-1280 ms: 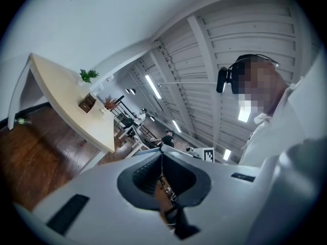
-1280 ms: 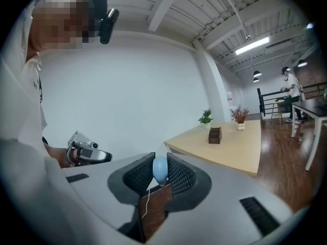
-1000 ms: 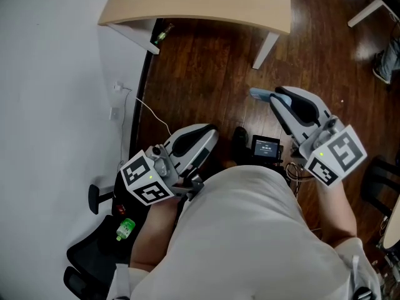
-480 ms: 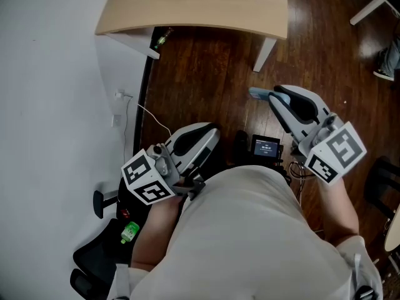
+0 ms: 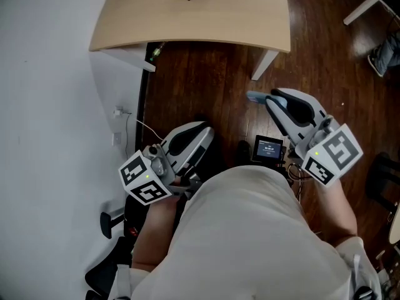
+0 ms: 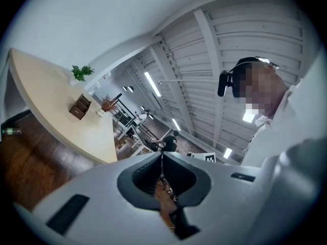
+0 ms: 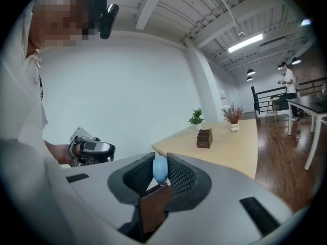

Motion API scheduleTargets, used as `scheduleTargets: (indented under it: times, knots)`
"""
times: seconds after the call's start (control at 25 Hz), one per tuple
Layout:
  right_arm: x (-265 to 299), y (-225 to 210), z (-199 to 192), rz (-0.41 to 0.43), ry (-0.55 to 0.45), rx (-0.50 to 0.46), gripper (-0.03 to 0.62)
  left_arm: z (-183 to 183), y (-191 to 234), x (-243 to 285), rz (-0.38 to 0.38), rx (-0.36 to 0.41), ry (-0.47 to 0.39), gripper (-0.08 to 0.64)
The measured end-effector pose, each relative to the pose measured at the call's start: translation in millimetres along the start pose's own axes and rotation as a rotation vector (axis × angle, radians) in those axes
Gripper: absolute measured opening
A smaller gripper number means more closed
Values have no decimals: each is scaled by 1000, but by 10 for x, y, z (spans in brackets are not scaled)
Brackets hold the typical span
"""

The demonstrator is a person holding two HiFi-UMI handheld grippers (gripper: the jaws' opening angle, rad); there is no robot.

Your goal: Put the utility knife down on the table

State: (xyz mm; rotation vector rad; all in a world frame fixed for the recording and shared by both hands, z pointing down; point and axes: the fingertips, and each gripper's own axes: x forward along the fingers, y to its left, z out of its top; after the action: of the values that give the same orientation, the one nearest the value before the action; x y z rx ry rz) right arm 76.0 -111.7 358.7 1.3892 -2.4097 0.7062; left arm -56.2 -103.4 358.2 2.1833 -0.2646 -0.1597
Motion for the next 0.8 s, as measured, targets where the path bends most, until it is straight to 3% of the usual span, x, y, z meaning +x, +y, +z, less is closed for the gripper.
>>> scheduleTargets:
  times: [0.24, 0.44, 0.8]
  knots:
    - [-380, 123, 78, -57, -102, -27, 73, -30, -321, 26, -58, 94, 37, 5]
    - [-796, 182, -19, -58, -143, -55, 74, -299, -667, 125, -78, 148, 39, 5]
    - [-607, 164, 15, -99, -133, -62, 73, -197, -469, 30, -100, 135, 56, 5]
